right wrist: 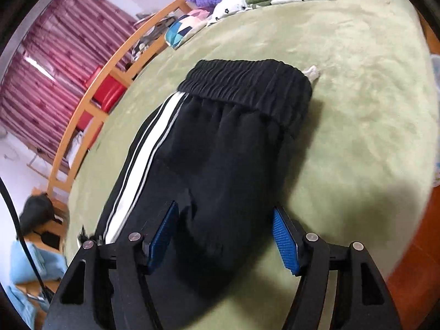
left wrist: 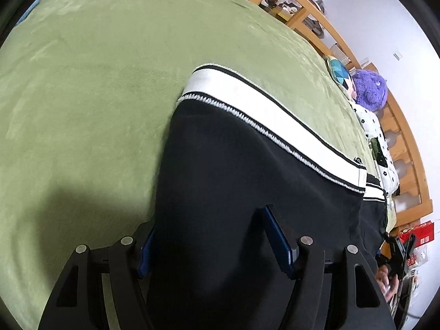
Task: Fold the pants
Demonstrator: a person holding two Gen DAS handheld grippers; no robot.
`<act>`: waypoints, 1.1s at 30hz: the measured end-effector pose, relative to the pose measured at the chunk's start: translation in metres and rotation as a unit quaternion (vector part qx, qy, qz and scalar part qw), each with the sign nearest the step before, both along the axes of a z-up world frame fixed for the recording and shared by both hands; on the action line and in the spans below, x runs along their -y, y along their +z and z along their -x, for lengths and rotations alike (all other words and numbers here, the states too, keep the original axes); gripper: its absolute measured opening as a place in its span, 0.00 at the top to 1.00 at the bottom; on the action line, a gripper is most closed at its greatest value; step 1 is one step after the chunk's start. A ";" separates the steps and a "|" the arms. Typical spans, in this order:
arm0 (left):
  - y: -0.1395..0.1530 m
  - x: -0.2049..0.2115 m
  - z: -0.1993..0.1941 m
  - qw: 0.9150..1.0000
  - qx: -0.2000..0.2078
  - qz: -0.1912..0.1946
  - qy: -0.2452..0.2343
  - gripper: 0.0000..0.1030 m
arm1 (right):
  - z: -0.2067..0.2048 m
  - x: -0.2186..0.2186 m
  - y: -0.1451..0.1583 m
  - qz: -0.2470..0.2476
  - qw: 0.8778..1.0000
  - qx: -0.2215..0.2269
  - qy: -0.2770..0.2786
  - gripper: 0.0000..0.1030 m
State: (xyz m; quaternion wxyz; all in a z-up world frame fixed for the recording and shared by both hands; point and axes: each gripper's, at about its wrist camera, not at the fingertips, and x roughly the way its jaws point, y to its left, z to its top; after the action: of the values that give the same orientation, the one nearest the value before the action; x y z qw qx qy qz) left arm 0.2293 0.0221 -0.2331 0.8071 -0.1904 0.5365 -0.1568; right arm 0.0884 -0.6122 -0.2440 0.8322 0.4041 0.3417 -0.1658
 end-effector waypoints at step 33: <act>0.119 -0.166 0.007 0.988 0.115 -0.074 0.069 0.88 | -0.105 -0.171 0.085 0.049 0.984 0.087 0.149 0.80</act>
State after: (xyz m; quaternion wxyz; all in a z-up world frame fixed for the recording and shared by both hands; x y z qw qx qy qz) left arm 0.2219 0.1877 -0.1142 0.8839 -0.1474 0.4363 -0.0813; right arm 0.1929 -0.4410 -0.1595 0.8928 0.3204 0.3160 -0.0209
